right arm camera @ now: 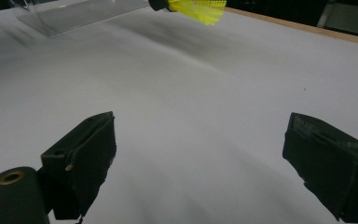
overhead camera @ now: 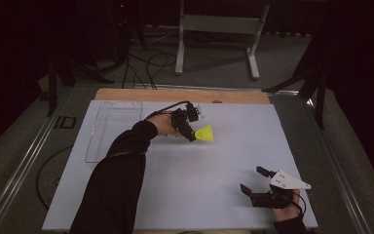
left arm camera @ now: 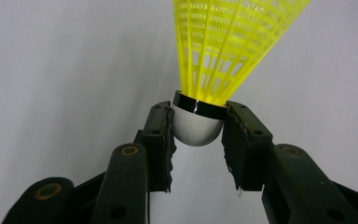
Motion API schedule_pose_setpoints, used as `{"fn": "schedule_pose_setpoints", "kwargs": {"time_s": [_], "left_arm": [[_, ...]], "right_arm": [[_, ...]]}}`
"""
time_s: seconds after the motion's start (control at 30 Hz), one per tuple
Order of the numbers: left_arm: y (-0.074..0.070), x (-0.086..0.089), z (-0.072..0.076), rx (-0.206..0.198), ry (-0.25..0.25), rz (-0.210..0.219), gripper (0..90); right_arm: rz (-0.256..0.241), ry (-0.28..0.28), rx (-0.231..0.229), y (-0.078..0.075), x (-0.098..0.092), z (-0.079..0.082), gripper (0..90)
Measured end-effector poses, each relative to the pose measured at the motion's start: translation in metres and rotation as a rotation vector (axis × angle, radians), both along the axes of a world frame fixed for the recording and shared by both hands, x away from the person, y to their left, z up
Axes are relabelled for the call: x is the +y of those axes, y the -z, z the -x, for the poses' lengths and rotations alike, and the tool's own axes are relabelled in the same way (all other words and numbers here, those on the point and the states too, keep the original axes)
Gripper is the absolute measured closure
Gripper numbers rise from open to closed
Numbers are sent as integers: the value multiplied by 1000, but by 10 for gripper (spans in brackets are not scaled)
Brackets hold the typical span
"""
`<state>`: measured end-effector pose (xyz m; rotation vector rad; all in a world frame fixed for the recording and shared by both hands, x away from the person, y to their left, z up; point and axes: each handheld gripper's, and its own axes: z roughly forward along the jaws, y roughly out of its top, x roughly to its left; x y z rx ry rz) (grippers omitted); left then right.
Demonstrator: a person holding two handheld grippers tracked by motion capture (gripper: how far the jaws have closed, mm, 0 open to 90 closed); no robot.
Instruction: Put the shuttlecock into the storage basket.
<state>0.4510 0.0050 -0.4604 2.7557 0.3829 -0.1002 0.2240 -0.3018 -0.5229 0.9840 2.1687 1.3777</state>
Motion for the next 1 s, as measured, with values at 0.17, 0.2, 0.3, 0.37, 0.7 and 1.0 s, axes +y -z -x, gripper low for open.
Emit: {"fn": "schedule_pose_setpoints", "kwargs": {"time_s": [0.17,0.2,0.3,0.37,0.7,1.0], "left_arm": [[-9,1,8,7,-6,-5,642],[-12,1,11,12,-5,-8,642],[-16,2,15,14,-12,-1,643],[-18,3,19,19,-13,-4,643],[-43,21,32,20,-94,13,643],[-62,46,41,-2,-179,-5,643]], "right_arm": [[7,3,0,0,0,0,98],[6,4,0,-1,0,0,99],[5,5,-3,-1,-1,0,99],[7,6,-5,-1,-1,0,99],[11,9,-4,-1,0,0,98],[18,9,-6,-1,1,0,99]]}}
